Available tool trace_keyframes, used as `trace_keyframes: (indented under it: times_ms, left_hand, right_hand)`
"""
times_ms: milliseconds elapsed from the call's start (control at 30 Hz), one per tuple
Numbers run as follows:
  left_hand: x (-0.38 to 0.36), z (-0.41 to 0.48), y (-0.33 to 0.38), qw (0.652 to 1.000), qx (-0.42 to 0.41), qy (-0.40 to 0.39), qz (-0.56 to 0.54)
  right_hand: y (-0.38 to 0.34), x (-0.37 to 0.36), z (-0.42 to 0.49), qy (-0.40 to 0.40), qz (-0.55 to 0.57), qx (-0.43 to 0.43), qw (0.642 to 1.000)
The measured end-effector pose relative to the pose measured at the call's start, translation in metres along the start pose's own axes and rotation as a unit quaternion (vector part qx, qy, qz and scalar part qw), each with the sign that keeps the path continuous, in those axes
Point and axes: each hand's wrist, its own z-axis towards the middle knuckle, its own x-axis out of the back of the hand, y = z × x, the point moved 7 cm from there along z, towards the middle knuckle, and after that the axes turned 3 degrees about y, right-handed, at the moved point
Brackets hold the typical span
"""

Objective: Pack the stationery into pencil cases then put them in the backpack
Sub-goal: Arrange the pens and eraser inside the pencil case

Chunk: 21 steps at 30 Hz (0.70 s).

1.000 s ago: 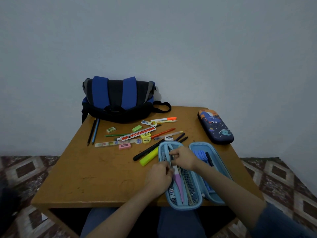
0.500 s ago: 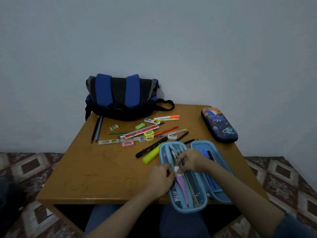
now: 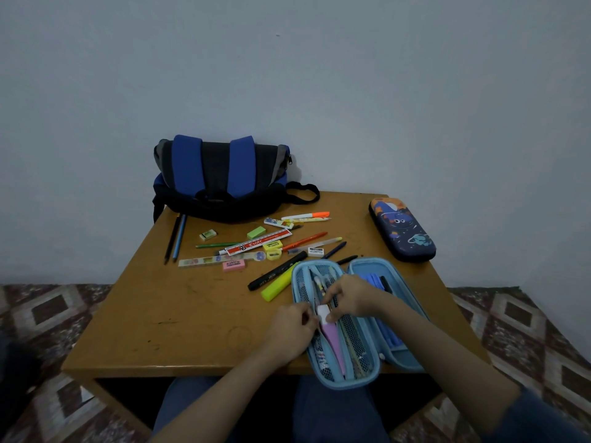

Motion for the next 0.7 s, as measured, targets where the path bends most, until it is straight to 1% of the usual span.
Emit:
trace_keyframes:
  times_ms: [133, 333, 433, 533, 700]
  left_hand:
    - [0.001, 0.000, 0.000, 1.000, -0.001, -0.001, 0.002]
    - [0.001, 0.000, -0.001, 1.000, 0.006, 0.001, -0.012]
    - [0.000, 0.000, -0.001, 1.000, -0.001, 0.001, -0.007]
    - [0.002, 0.000, -0.002, 1.000, -0.005, 0.005, -0.002]
    - [0.008, 0.001, -0.014, 1.000, 0.021, 0.005, -0.019]
  right_hand:
    - [0.001, -0.002, -0.001, -0.004, 0.004, -0.002, 1.000]
    - [0.000, 0.000, 0.003, 0.035, 0.036, 0.002, 0.999]
    - [0.002, -0.002, 0.003, 0.033, 0.054, -0.004, 0.998]
    - [-0.001, -0.002, 0.002, 0.017, 0.043, -0.002, 0.999]
    - [-0.002, 0.002, 0.001, 0.037, 0.025, 0.008, 0.999]
